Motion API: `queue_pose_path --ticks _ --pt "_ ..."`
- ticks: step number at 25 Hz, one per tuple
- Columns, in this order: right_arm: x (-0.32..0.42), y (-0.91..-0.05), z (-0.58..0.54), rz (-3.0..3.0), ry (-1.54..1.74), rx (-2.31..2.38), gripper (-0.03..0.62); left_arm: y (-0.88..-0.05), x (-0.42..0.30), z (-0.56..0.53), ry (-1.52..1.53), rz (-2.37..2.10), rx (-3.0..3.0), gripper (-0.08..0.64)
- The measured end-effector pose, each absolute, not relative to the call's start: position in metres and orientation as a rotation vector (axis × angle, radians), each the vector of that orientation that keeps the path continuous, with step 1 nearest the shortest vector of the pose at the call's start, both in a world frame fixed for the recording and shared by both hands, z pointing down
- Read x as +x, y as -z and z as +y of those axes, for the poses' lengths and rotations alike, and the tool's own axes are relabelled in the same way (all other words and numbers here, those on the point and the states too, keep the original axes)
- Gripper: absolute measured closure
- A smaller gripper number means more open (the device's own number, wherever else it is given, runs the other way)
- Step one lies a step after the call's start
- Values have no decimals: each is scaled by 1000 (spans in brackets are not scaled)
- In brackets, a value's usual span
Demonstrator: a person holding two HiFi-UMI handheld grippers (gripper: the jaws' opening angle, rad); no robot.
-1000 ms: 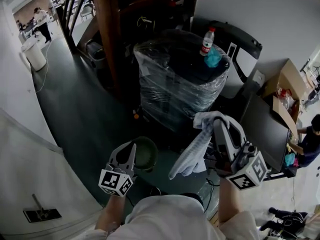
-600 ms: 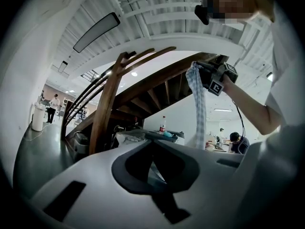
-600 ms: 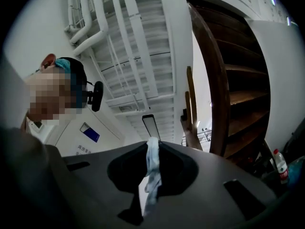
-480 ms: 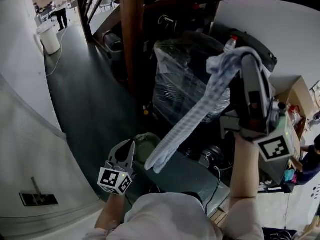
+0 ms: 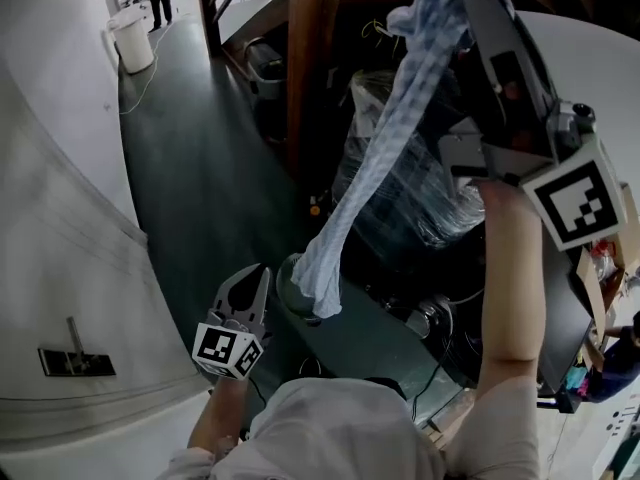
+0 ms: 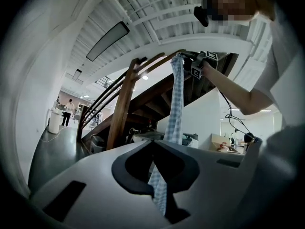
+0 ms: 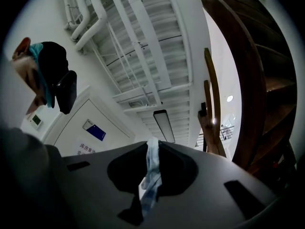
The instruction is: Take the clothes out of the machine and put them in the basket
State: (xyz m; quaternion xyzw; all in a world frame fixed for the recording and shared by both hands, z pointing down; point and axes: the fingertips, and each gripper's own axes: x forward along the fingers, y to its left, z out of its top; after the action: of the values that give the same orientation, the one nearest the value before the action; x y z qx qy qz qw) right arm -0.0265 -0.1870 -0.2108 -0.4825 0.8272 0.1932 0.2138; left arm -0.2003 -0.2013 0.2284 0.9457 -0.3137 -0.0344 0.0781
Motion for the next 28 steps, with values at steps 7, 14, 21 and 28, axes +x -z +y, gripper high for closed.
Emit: queue_pose_path --ticks 7,14,21,28 --pt "-49 228 -223 2300 -529 -1318 561 -229 -235 -219 102 -1030 2795 539" --pt "-53 207 -246 2319 -440 -1266 561 -234 -249 -224 93 -1124 2749 540" --pt "-49 116 -265 2453 -308 -1283 561 -235 -249 -233 71 -1244 2715 540" --pt "-29 19 -284 2560 -86 -1202 561 -222 -230 -237 63 -1429 2670 540"
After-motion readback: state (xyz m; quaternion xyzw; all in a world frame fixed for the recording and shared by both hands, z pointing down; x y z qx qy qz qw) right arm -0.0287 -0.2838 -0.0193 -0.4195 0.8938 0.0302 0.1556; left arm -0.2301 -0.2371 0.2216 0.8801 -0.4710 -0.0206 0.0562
